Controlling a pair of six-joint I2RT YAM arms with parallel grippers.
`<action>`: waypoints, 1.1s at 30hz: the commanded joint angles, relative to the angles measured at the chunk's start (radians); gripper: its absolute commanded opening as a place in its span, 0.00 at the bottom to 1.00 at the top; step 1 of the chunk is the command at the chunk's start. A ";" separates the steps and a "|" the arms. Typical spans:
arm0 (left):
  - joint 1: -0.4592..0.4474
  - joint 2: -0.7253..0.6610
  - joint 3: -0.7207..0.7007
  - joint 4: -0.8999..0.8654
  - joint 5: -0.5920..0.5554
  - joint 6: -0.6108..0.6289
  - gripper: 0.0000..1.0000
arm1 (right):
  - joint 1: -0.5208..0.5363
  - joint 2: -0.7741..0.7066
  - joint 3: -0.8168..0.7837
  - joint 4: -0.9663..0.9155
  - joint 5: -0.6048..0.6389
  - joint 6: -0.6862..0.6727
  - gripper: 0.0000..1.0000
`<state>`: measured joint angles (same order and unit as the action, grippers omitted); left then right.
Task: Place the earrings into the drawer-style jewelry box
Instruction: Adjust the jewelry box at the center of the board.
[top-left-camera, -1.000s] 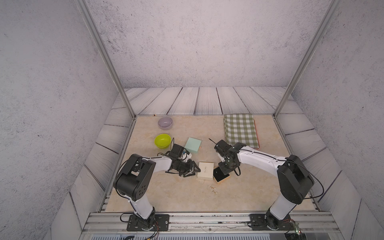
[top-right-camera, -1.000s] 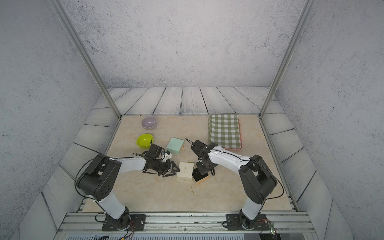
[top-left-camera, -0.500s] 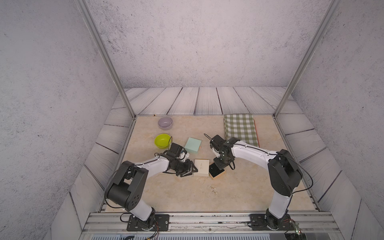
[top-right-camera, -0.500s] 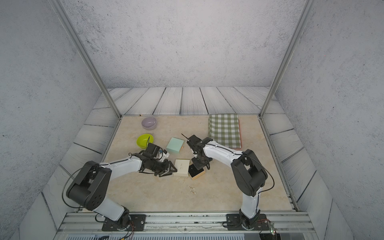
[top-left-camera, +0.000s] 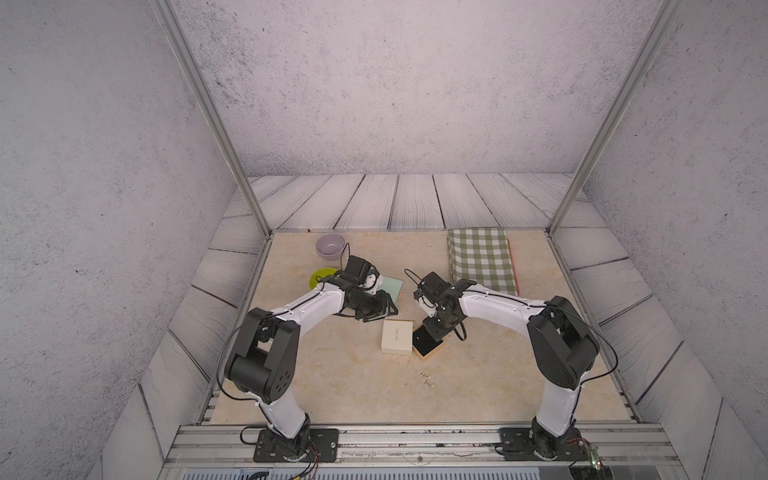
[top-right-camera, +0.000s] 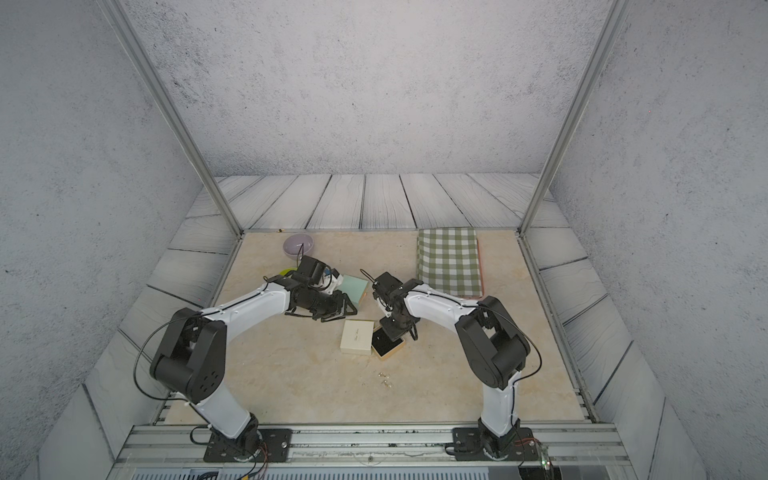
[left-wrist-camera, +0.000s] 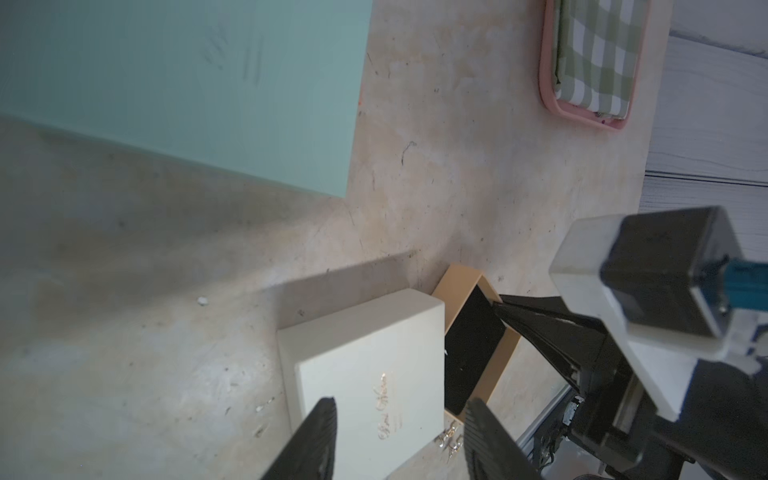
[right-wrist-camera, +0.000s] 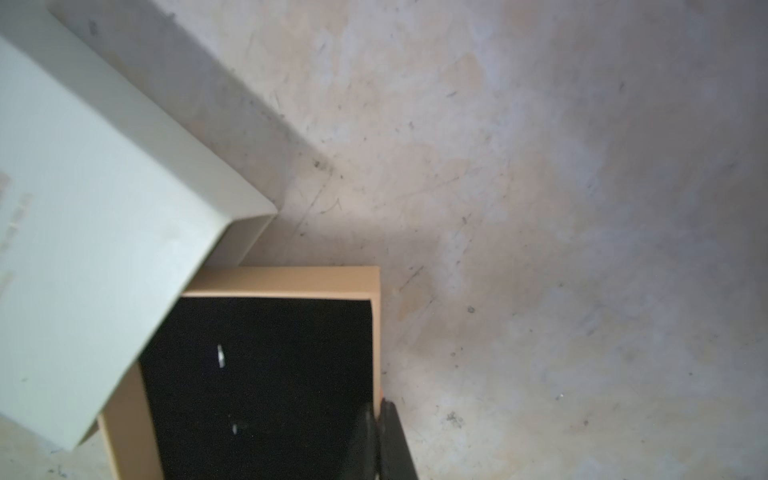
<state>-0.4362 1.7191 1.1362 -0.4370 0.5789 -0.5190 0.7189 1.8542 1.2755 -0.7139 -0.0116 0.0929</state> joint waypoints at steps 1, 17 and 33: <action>-0.015 0.047 0.062 -0.002 0.000 0.017 0.53 | 0.001 -0.019 -0.011 0.014 -0.030 -0.008 0.00; -0.052 0.096 -0.033 0.051 0.006 0.010 0.53 | -0.008 -0.054 -0.027 0.031 -0.009 0.024 0.00; -0.015 0.072 -0.026 0.017 0.002 0.052 0.53 | -0.030 -0.113 -0.077 -0.022 0.118 0.065 0.00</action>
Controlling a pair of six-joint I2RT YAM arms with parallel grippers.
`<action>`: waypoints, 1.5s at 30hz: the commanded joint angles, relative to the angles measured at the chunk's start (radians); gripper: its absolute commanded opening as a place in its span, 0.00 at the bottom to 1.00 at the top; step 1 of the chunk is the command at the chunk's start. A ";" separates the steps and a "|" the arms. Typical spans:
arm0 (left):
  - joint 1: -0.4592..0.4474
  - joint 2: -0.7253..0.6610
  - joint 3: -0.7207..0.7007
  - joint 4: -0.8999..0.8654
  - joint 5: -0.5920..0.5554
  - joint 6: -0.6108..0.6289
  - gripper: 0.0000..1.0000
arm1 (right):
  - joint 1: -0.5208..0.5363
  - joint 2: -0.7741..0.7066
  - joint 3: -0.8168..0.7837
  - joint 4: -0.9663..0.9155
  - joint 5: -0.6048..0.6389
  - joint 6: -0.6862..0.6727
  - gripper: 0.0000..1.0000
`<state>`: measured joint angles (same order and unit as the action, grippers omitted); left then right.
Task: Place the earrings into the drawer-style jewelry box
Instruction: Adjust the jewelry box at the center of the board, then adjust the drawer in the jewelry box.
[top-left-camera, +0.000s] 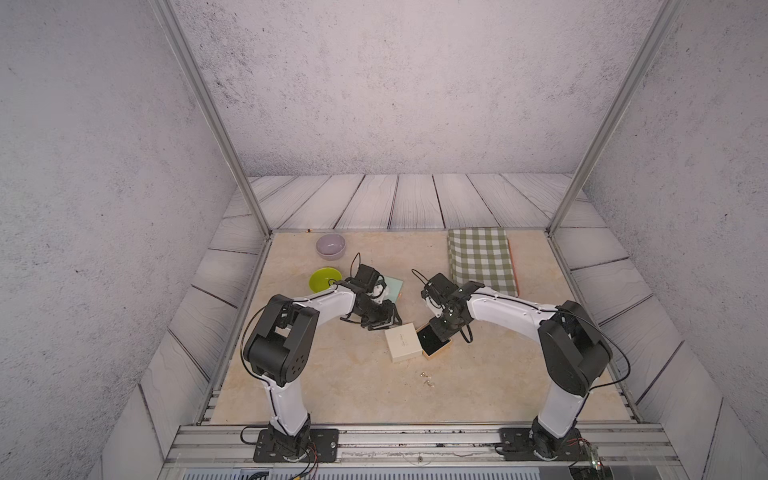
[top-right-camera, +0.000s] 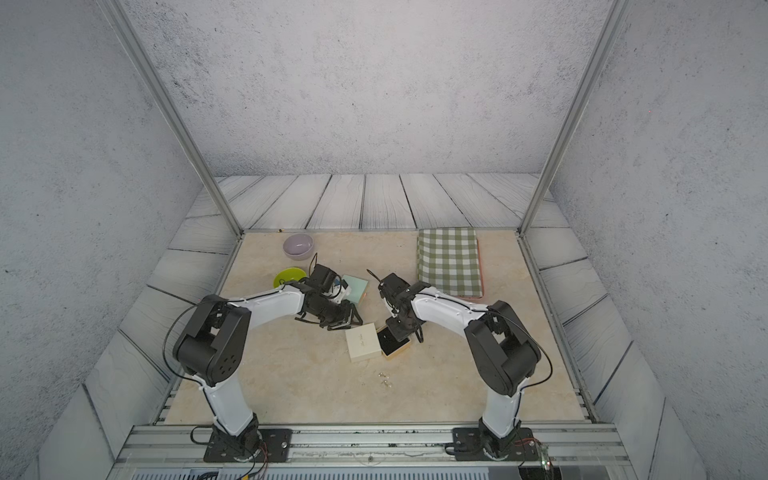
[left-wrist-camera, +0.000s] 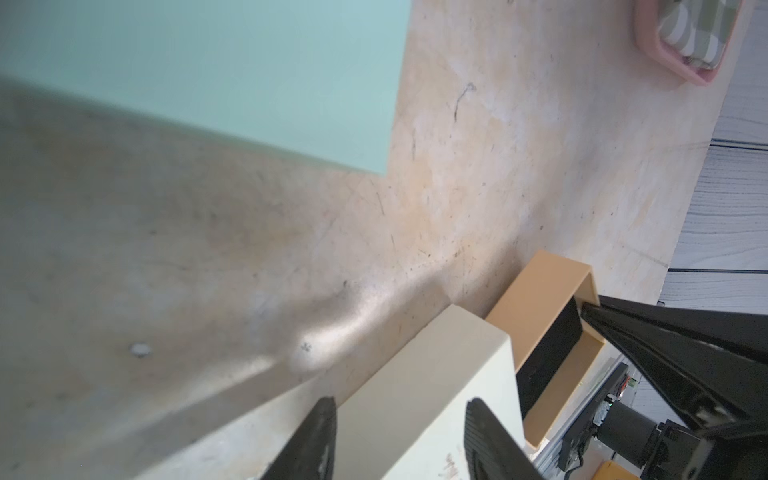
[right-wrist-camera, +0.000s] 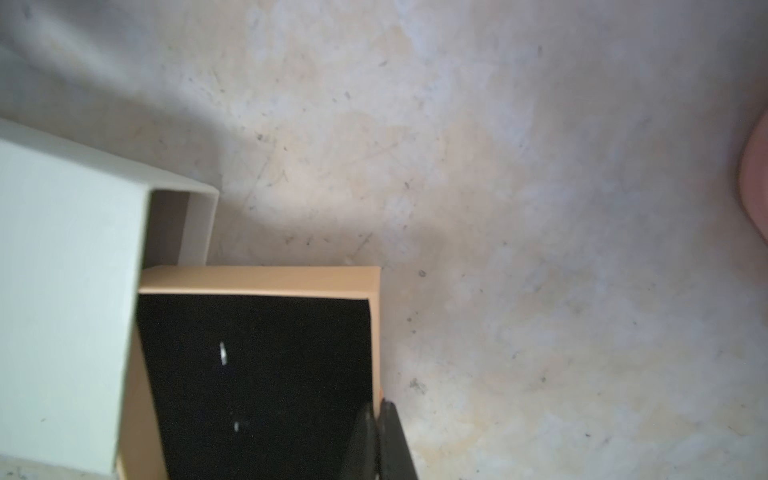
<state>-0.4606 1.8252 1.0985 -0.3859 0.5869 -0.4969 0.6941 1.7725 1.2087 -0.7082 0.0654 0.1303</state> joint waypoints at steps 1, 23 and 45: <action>0.011 -0.036 0.015 -0.037 -0.006 0.034 0.53 | -0.005 -0.031 -0.009 -0.030 0.044 0.033 0.00; 0.097 -0.135 -0.059 -0.051 0.052 0.023 0.55 | -0.054 -0.048 -0.052 -0.006 0.136 0.189 0.00; -0.007 -0.196 -0.307 0.191 0.154 -0.183 0.77 | -0.052 -0.044 -0.133 0.154 -0.070 0.390 0.00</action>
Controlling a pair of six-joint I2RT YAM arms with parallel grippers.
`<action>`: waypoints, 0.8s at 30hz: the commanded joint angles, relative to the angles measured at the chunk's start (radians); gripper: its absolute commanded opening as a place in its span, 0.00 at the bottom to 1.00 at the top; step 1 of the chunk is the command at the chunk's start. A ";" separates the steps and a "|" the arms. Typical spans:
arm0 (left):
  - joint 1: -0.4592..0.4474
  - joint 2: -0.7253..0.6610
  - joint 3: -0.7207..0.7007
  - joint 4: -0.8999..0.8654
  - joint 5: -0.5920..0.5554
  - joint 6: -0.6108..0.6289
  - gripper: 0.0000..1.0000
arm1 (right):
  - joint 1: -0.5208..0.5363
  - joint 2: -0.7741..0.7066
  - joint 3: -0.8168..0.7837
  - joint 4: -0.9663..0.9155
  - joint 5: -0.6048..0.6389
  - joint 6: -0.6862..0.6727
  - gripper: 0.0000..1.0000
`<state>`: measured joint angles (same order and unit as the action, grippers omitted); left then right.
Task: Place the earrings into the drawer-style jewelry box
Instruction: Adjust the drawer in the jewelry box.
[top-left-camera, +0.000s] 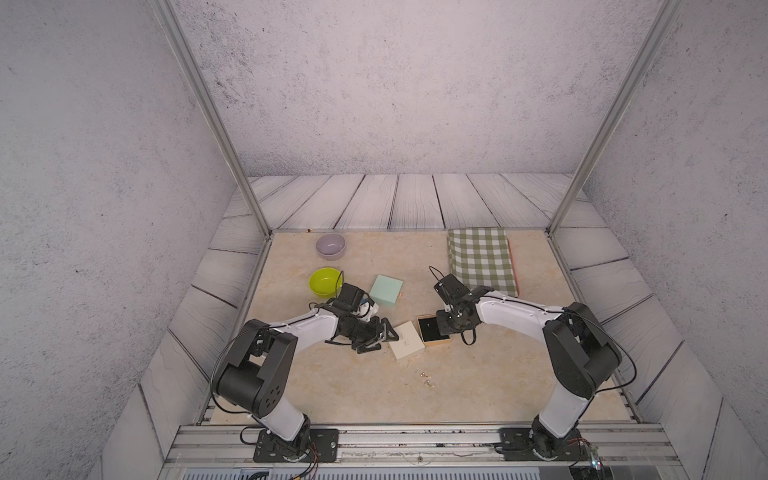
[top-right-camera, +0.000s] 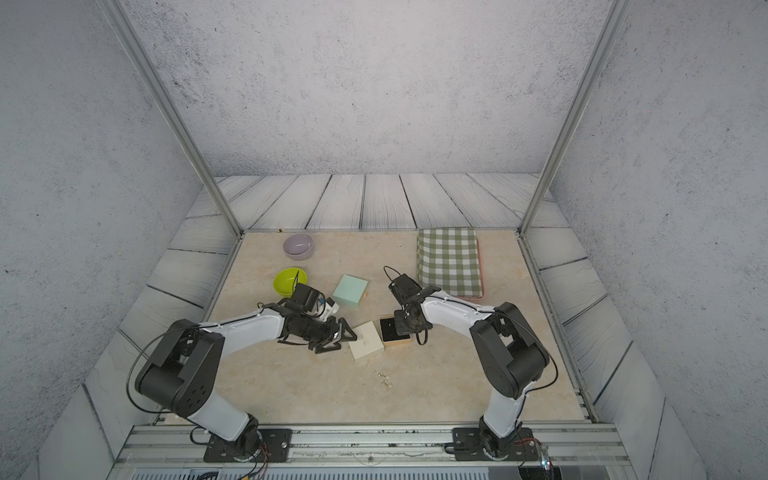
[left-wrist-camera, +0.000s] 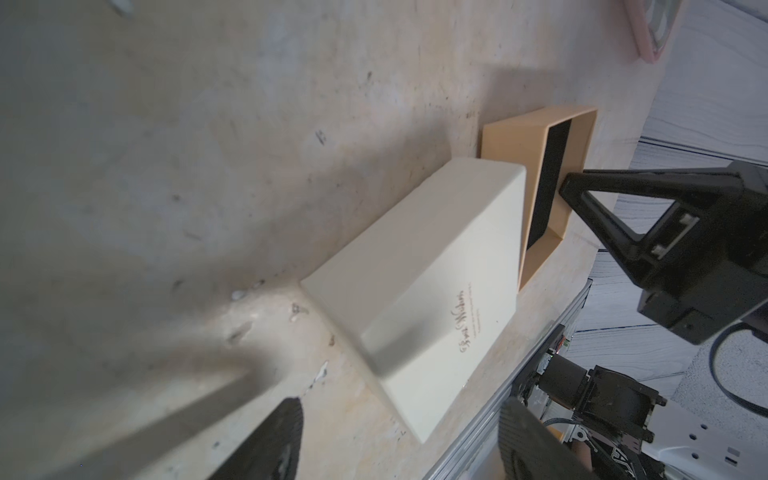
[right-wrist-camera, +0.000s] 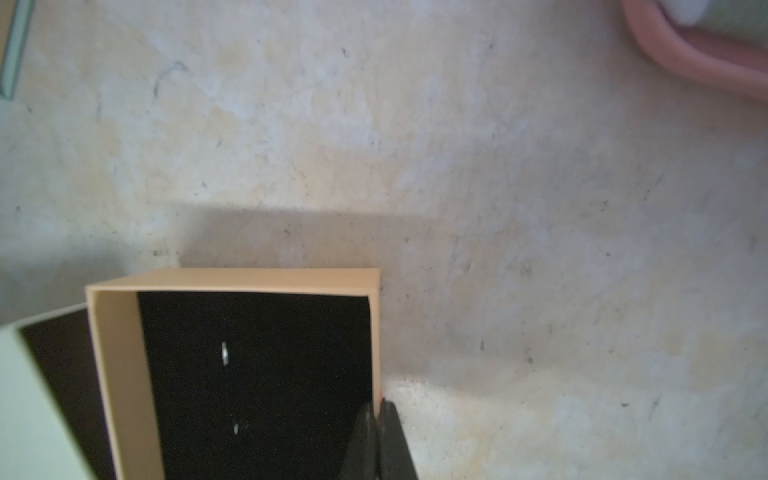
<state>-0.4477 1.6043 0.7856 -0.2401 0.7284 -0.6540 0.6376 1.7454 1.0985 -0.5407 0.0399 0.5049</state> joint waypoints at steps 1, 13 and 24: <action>-0.025 0.032 0.009 0.051 0.012 -0.029 0.77 | 0.004 -0.021 -0.025 -0.013 -0.047 0.013 0.00; -0.032 0.050 -0.002 0.101 0.008 -0.062 0.77 | 0.048 -0.038 -0.046 -0.062 0.004 -0.010 0.00; -0.036 0.054 -0.019 0.137 0.009 -0.086 0.77 | 0.098 -0.037 -0.038 -0.096 0.093 0.007 0.00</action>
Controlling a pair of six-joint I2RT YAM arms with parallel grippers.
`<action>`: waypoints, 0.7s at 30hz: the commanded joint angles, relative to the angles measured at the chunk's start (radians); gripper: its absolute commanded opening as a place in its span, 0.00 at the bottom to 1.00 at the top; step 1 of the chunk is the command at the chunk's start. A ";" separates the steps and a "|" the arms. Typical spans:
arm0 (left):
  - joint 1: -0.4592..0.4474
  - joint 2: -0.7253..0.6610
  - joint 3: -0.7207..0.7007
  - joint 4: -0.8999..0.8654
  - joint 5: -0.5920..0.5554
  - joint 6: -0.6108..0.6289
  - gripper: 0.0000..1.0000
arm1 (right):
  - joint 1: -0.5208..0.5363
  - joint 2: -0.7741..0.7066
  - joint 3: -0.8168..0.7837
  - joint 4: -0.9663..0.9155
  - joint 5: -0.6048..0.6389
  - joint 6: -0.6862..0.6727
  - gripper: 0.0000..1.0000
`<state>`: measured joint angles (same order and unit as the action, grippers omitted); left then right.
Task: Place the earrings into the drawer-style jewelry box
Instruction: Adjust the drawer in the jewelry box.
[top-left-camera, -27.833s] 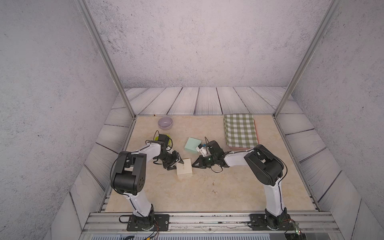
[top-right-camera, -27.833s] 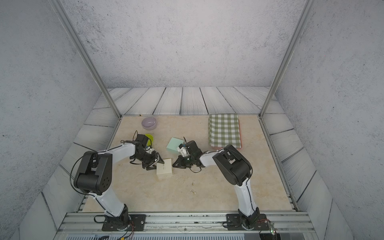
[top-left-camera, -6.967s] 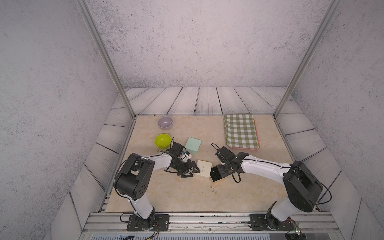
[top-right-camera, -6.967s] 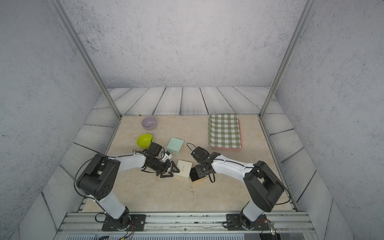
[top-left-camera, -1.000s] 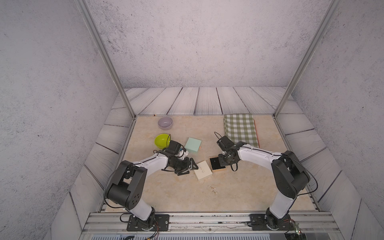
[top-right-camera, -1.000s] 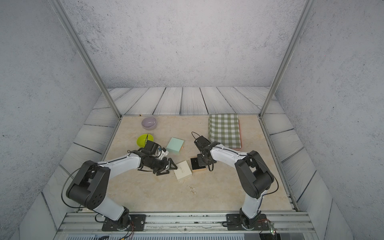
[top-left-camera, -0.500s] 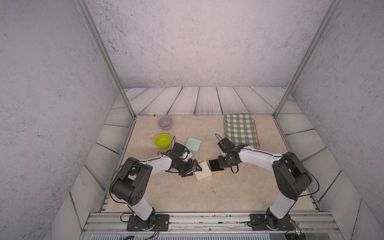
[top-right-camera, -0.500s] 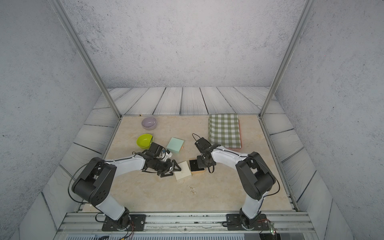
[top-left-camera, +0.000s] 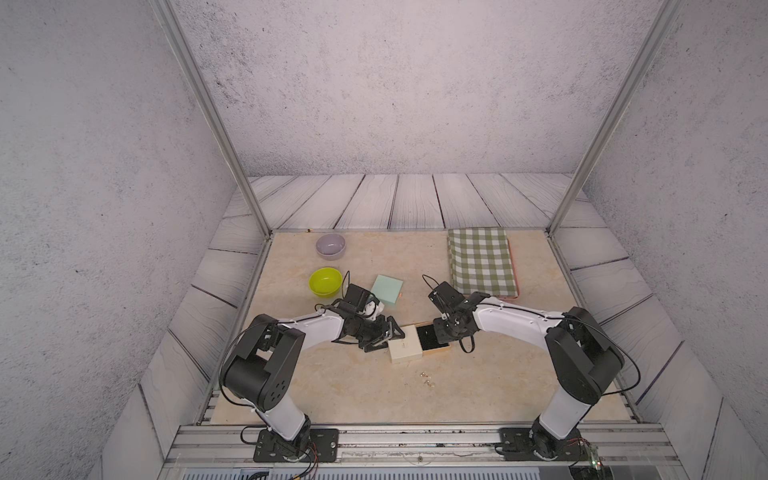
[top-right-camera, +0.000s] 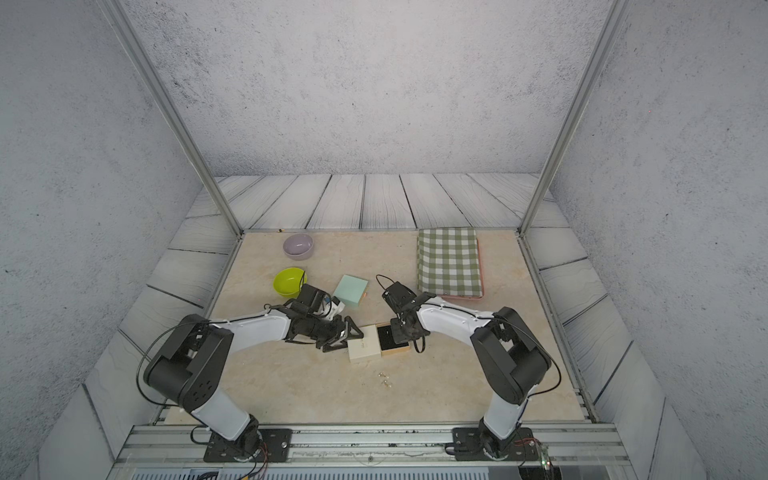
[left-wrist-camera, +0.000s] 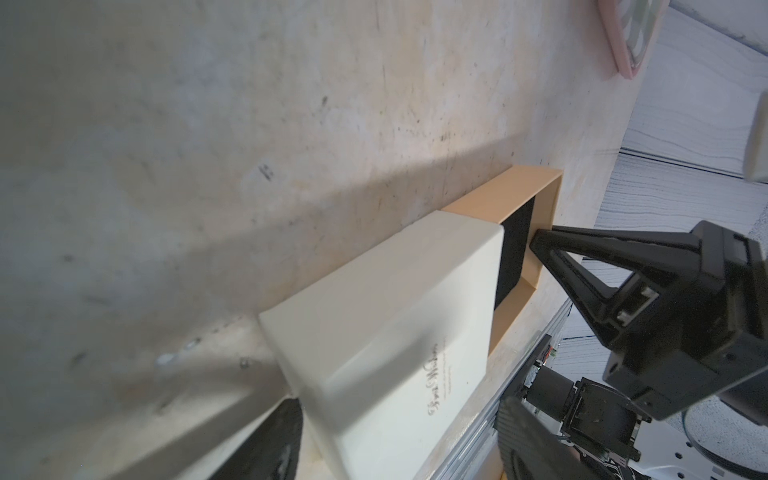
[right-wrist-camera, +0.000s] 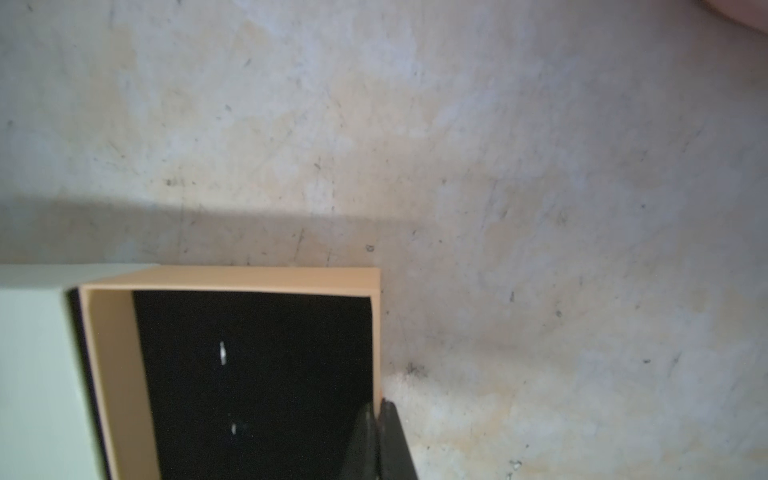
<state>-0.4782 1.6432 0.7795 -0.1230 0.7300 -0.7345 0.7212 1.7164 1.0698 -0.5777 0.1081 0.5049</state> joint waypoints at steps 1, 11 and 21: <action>-0.005 0.016 -0.014 0.022 0.009 -0.007 0.77 | 0.015 -0.009 -0.011 -0.056 0.013 0.009 0.00; -0.005 0.045 -0.023 0.054 0.018 -0.012 0.77 | 0.025 -0.047 -0.031 0.029 -0.096 0.008 0.00; -0.007 0.053 -0.016 0.056 0.023 -0.011 0.77 | 0.043 -0.021 -0.016 0.057 -0.096 -0.023 0.00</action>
<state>-0.4782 1.6703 0.7700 -0.0883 0.7383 -0.7494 0.7361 1.6905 1.0401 -0.5606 0.0822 0.4988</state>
